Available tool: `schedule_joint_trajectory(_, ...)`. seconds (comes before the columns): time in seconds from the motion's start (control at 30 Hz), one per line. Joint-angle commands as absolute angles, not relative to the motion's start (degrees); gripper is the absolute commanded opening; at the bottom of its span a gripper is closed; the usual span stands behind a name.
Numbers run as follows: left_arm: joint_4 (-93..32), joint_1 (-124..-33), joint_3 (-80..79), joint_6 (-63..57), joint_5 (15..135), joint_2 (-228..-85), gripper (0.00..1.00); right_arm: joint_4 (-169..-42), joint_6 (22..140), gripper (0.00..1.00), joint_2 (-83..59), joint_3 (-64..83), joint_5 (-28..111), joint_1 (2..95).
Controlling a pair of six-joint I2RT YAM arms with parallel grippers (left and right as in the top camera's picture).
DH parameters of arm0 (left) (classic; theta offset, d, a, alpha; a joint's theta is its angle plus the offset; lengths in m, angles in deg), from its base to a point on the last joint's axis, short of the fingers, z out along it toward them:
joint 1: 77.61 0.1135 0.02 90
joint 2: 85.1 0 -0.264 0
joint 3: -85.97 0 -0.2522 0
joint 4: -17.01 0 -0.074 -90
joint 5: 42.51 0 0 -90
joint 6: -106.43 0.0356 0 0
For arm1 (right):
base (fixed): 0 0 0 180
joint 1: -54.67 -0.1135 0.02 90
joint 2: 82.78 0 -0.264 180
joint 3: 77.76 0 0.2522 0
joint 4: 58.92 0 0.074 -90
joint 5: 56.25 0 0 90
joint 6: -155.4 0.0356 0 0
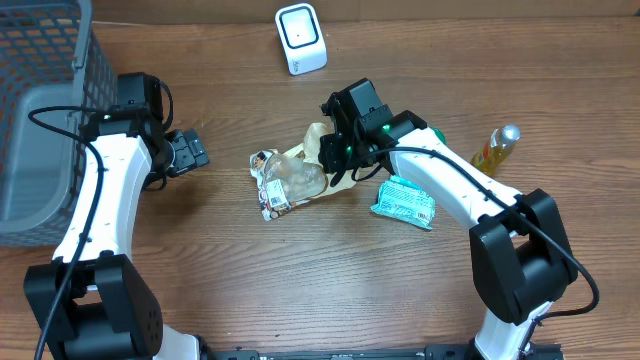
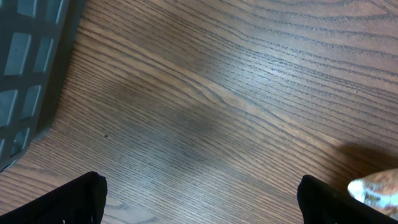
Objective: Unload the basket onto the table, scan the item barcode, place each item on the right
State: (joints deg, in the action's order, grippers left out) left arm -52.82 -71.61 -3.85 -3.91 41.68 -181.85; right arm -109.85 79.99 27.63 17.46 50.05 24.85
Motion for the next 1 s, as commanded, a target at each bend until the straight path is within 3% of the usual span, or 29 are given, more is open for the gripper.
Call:
schedule_joint_trajectory(0.0,-52.82,-71.63,-3.54,-2.64,41.75,-180.56,1.00,-109.70,83.42,0.04,26.08,18.99,50.55,25.18)
schedule_joint_trajectory(0.07,-52.82,-71.63,-3.54,-2.64,41.75,-180.56,1.00,-110.75,83.40,0.13,26.10,18.92,50.55,25.18)
schedule_joint_trajectory(0.3,-52.82,-71.63,-3.54,-2.64,41.75,-180.56,0.99,-111.60,83.20,0.17,27.72,16.71,49.15,25.18)
schedule_joint_trajectory(0.4,-52.82,-71.63,-3.54,-2.64,41.77,-180.56,1.00,-110.66,83.22,0.27,29.45,15.77,48.60,25.18)
schedule_joint_trajectory(0.43,-52.82,-71.63,-3.54,-2.64,41.75,-180.56,1.00,-109.70,83.20,0.36,30.59,15.36,48.36,25.18)
schedule_joint_trajectory(0.5,-52.82,-71.63,-3.54,-2.64,41.75,-180.56,1.00,-108.67,83.22,0.44,32.12,15.12,47.84,25.18)
schedule_joint_trajectory(0.57,-52.82,-71.63,-3.54,-2.64,41.75,-180.56,1.00,-108.32,83.22,0.63,33.40,15.12,47.27,25.18)
schedule_joint_trajectory(0.7,-52.82,-71.63,-3.54,-2.64,41.77,-180.56,0.99,-107.86,83.25,0.87,34.85,15.12,47.27,25.18)
schedule_joint_trajectory(0.83,-52.82,-71.63,-3.54,-2.64,41.75,-180.56,1.00,-107.91,84.14,0.92,36.14,15.09,46.70,25.15)
schedule_joint_trajectory(0.9,-52.82,-71.63,-3.54,-2.64,41.75,-180.56,0.99,-108.17,86.09,0.81,36.53,15.09,46.96,24.96)
schedule_joint_trajectory(0.97,-52.82,-71.63,-3.54,-2.64,41.75,-180.56,1.00,-108.56,86.63,0.57,36.55,15.09,47.23,24.78)
